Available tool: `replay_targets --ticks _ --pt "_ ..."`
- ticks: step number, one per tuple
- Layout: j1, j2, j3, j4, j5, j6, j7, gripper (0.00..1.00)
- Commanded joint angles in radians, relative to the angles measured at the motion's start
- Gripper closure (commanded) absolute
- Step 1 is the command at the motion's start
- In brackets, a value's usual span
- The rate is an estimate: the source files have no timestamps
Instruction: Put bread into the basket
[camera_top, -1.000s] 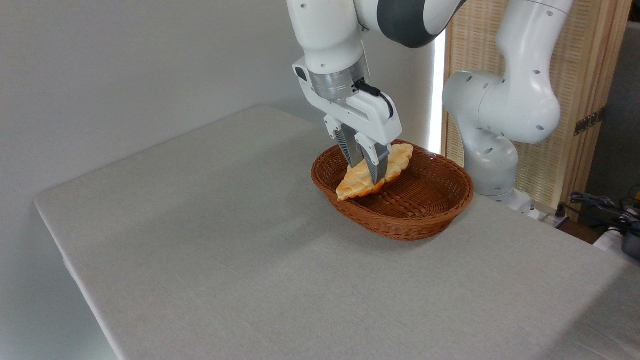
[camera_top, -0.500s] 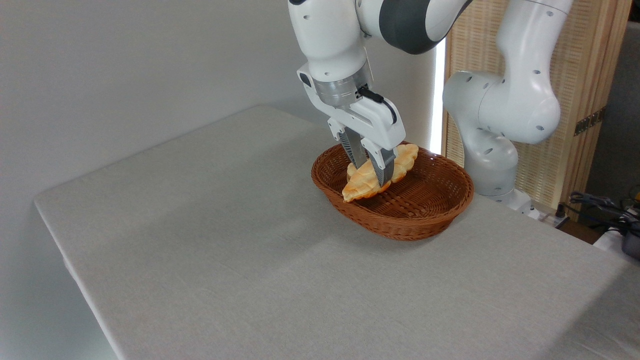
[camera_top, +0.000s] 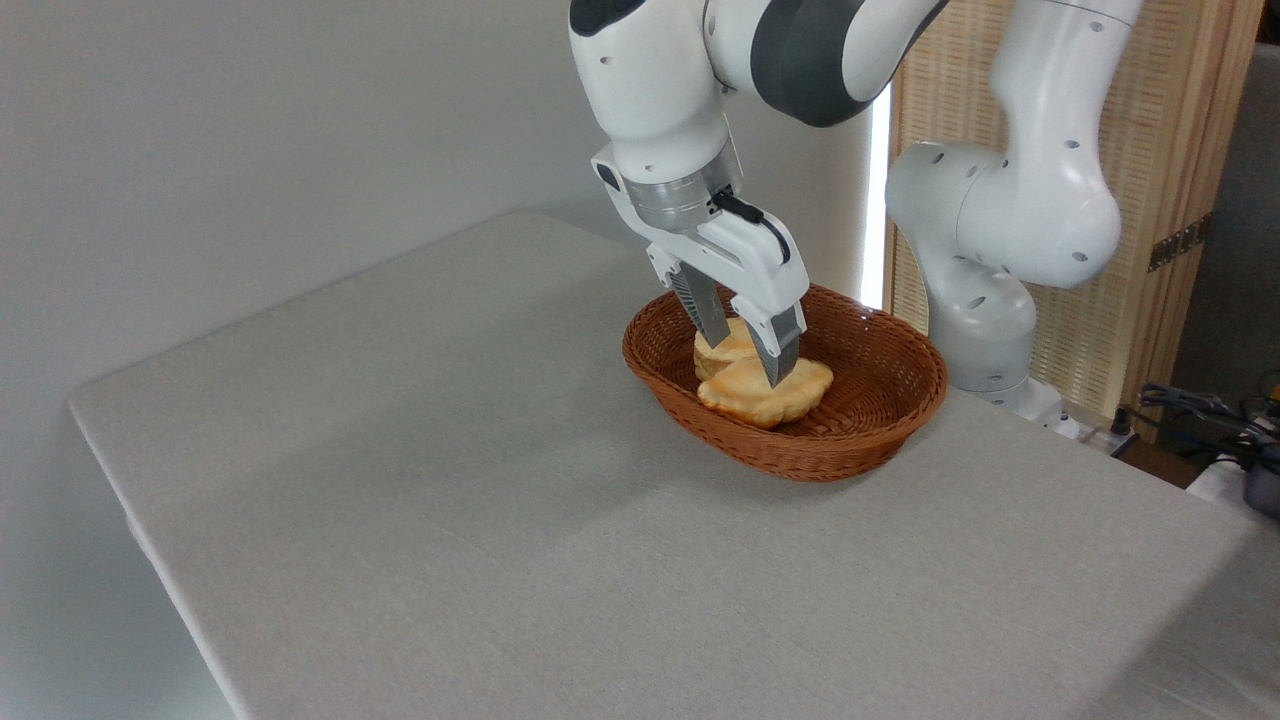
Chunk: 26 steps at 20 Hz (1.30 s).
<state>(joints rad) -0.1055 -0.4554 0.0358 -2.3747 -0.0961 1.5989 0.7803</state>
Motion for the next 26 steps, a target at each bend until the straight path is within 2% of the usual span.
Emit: replay_targets --ticks 1,7,15,22,26 --pt "0.0 0.009 0.012 0.003 -0.004 0.015 0.025 0.0" --pt "-0.006 0.009 0.01 0.02 -0.005 0.038 0.023 0.0" --pt "-0.013 0.014 -0.002 0.178 -0.014 0.121 0.017 0.0" --pt "-0.016 0.147 -0.004 0.333 -0.013 0.223 0.002 0.0" --pt "-0.02 0.286 -0.019 0.492 -0.013 0.224 -0.111 0.0"
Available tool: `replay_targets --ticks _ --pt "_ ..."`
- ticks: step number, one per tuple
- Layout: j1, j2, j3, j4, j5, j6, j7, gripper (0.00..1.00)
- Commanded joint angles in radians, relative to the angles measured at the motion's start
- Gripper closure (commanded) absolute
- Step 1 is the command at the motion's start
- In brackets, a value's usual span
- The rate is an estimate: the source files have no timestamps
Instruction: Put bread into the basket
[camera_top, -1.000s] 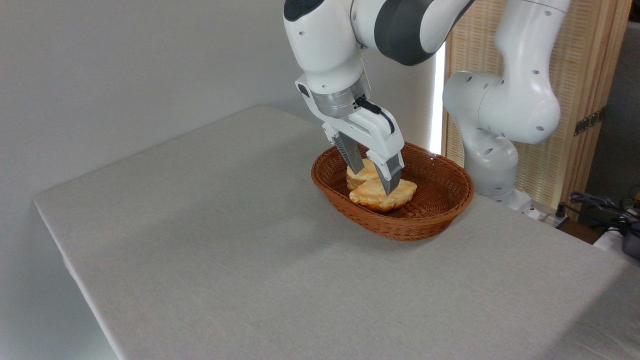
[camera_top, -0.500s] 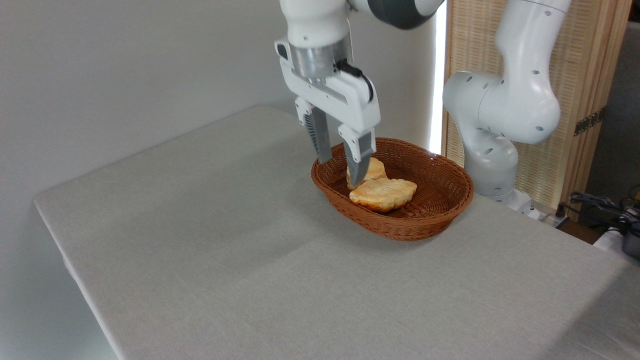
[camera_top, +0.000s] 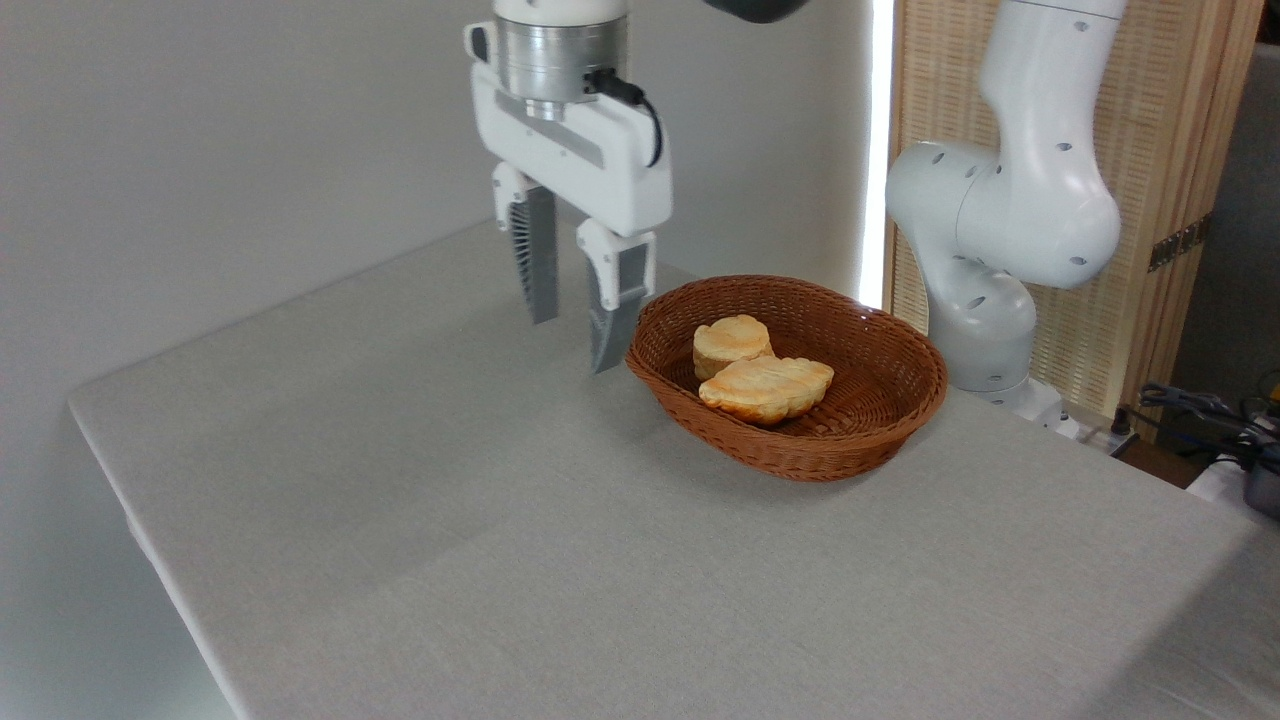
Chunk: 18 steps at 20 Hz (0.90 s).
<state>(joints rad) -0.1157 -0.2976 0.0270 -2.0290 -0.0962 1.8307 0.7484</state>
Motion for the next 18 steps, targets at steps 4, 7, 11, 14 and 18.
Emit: replay_targets --ticks 4,7,11,14,18 --pt "-0.012 0.221 -0.036 0.252 -0.007 -0.01 -0.135 0.0" --pt "-0.013 0.287 -0.045 0.323 -0.002 -0.01 -0.156 0.0" --pt "-0.013 0.328 -0.065 0.355 0.035 -0.013 -0.196 0.0" --pt "-0.012 0.353 -0.094 0.38 0.073 -0.014 -0.228 0.0" --pt "-0.012 0.36 -0.085 0.398 0.07 -0.014 -0.224 0.0"
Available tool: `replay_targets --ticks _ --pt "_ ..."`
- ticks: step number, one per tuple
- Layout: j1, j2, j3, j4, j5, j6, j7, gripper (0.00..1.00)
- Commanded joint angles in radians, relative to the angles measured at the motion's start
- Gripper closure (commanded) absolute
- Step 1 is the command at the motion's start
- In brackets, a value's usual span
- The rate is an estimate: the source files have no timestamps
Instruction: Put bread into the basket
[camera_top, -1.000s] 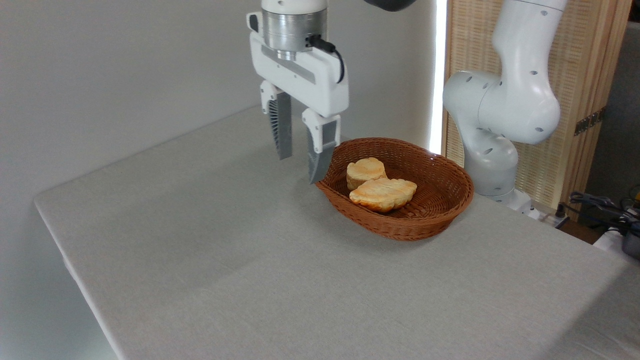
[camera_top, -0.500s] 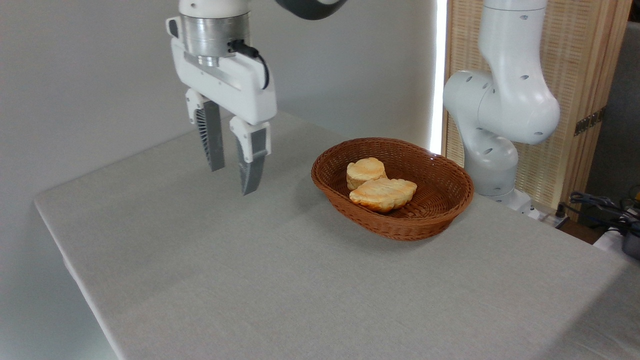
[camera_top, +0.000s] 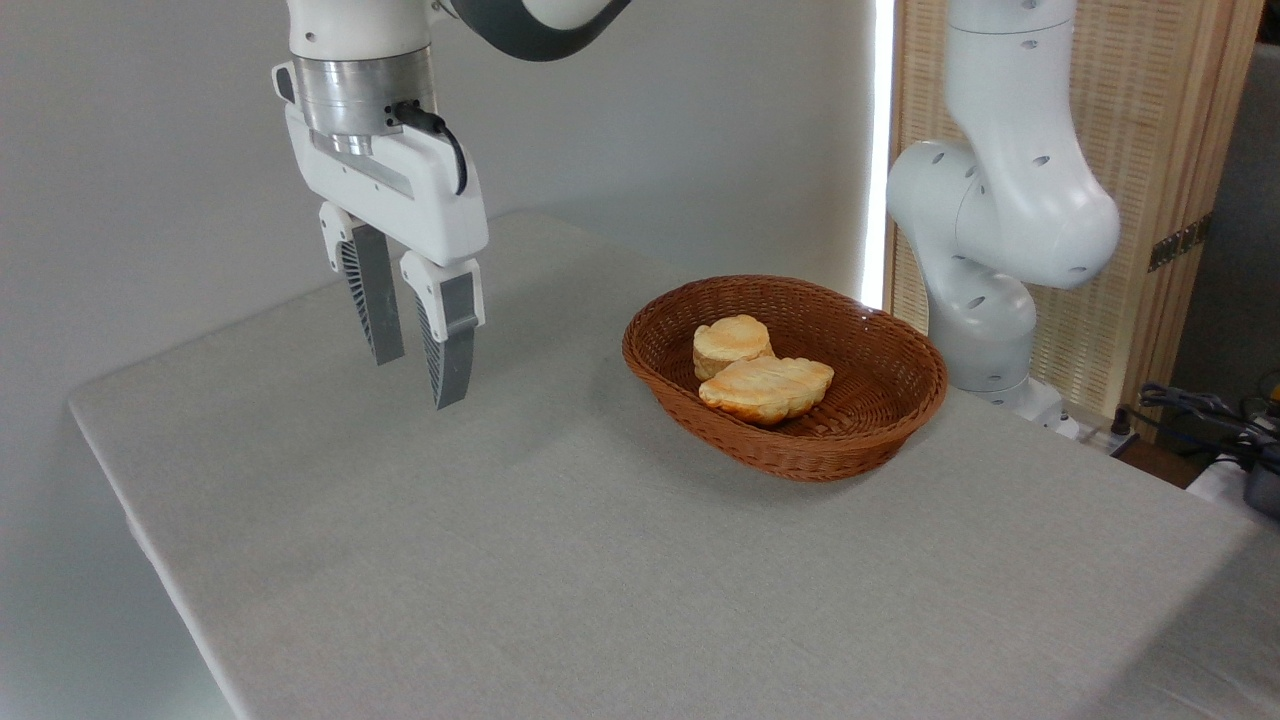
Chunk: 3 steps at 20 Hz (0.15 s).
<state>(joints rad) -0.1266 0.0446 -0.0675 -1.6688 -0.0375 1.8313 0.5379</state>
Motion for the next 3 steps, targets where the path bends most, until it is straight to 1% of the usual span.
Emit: replay_targets --ticks 1,3 --pt "0.001 0.018 0.011 0.037 0.002 -0.015 -0.006 0.0" --pt "0.004 0.018 0.014 0.038 -0.013 -0.012 -0.006 0.0"
